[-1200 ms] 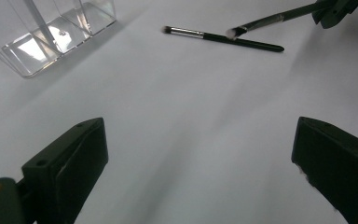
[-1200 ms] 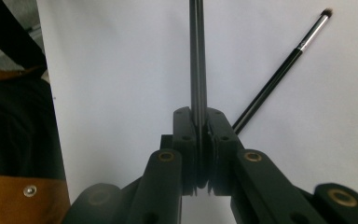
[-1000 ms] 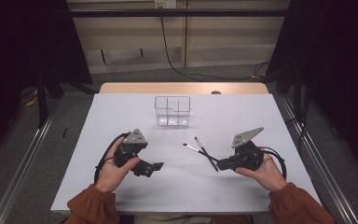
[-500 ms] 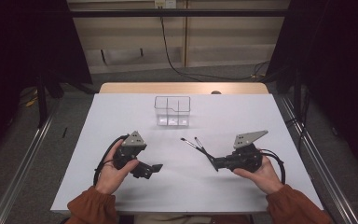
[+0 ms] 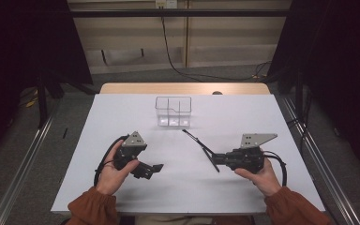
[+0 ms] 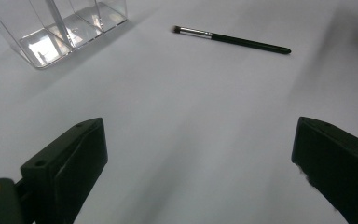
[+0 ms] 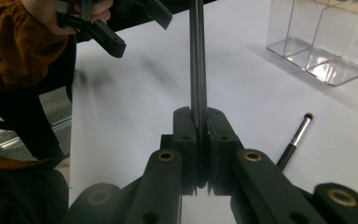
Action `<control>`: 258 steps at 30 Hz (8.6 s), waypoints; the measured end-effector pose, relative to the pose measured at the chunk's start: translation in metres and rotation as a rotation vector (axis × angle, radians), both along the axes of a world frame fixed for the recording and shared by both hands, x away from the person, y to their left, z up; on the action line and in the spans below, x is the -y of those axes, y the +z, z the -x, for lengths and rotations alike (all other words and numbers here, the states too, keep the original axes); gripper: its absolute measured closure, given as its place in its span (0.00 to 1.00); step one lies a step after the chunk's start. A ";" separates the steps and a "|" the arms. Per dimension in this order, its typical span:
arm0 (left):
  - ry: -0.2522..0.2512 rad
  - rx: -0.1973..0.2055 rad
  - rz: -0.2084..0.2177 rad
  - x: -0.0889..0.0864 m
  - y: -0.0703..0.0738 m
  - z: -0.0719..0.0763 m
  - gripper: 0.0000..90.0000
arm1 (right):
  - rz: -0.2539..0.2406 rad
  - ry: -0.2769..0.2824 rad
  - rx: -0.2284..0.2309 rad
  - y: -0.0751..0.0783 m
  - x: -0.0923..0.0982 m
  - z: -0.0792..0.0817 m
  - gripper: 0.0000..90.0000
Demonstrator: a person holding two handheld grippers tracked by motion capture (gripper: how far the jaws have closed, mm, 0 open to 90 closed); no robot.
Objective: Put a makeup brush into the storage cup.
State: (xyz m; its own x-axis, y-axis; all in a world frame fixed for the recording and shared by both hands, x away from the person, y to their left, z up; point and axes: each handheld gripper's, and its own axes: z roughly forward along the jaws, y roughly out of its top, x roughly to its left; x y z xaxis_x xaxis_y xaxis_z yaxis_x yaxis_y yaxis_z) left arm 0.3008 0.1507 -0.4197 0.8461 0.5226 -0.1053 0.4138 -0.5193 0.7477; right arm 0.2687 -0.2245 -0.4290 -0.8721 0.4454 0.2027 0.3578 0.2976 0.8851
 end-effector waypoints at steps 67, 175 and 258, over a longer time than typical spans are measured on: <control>-0.078 0.193 0.287 0.084 0.028 0.005 0.14 | -0.029 0.033 0.072 0.002 -0.007 0.001 0.94; -0.070 0.050 0.441 0.042 0.047 -0.014 0.93 | -0.071 -0.079 0.028 -0.001 0.003 -0.001 0.03; 0.225 0.189 0.327 -0.022 0.099 -0.097 0.93 | -0.021 -0.453 0.174 -0.015 0.056 0.039 0.01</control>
